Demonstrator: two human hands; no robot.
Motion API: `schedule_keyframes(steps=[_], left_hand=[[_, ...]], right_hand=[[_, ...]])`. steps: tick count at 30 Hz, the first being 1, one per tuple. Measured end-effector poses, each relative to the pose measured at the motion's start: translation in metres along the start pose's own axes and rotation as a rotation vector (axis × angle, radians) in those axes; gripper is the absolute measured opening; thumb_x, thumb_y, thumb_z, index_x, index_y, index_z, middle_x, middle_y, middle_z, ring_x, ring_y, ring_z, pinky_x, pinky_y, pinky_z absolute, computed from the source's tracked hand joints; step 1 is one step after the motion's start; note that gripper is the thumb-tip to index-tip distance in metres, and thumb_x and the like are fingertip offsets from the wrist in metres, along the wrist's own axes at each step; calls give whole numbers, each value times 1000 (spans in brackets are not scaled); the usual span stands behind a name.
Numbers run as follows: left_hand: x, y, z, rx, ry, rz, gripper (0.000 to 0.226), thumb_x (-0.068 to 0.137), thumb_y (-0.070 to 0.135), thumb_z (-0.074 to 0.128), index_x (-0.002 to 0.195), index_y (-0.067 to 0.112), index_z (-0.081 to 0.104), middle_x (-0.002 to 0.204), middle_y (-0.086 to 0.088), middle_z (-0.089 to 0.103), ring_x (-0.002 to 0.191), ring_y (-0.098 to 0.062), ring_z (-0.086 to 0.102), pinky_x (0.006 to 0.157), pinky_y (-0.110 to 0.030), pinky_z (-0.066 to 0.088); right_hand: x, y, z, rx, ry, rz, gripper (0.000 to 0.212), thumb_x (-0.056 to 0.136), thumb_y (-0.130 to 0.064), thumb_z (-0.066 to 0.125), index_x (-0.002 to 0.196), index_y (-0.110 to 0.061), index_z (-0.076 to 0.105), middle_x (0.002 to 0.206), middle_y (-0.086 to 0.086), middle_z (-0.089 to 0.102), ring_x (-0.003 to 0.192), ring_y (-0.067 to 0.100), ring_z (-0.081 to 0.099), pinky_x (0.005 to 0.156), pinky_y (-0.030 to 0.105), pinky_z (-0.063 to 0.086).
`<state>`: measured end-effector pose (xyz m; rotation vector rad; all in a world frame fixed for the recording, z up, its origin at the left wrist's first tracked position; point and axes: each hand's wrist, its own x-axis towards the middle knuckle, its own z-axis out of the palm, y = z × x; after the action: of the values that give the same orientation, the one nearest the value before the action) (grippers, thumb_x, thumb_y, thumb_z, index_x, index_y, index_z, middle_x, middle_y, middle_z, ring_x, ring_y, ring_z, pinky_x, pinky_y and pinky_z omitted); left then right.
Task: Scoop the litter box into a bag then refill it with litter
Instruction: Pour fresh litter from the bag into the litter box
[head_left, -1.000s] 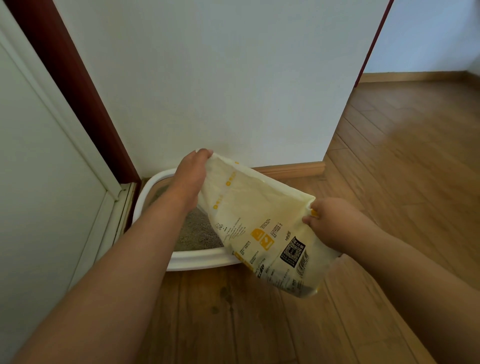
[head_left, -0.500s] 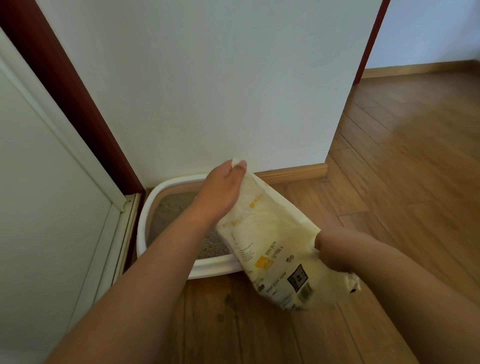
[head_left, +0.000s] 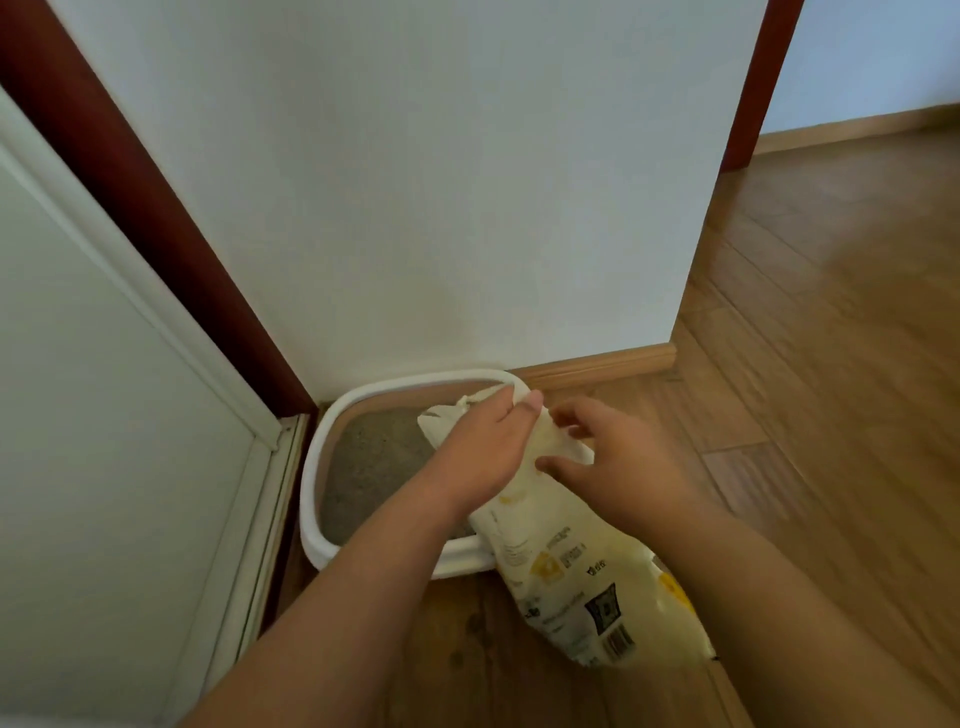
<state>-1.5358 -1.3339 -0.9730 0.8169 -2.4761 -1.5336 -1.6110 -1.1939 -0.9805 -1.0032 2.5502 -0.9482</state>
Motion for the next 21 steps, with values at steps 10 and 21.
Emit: schedule_keyframes(steps=[10,21], left_hand=[[-37,-12,7,26,-82,23,28,98,52,57,109,26,57,109,3,65,99,-17,65,87,-44,59],[-32,-57,-38,386,24,19,48,102,26,60,146,39,46,151,17,42,133,-4,43,112,-31,38]], right_hand=[[10,-4,13,22,-13,5,10,96,-16,60,92,-25,64,85,-10,61,77,5,56,64,22,48],[3,-9,23,72,-12,52,12,103,-22,50,93,-28,49,84,-6,61,71,8,58,53,21,40]])
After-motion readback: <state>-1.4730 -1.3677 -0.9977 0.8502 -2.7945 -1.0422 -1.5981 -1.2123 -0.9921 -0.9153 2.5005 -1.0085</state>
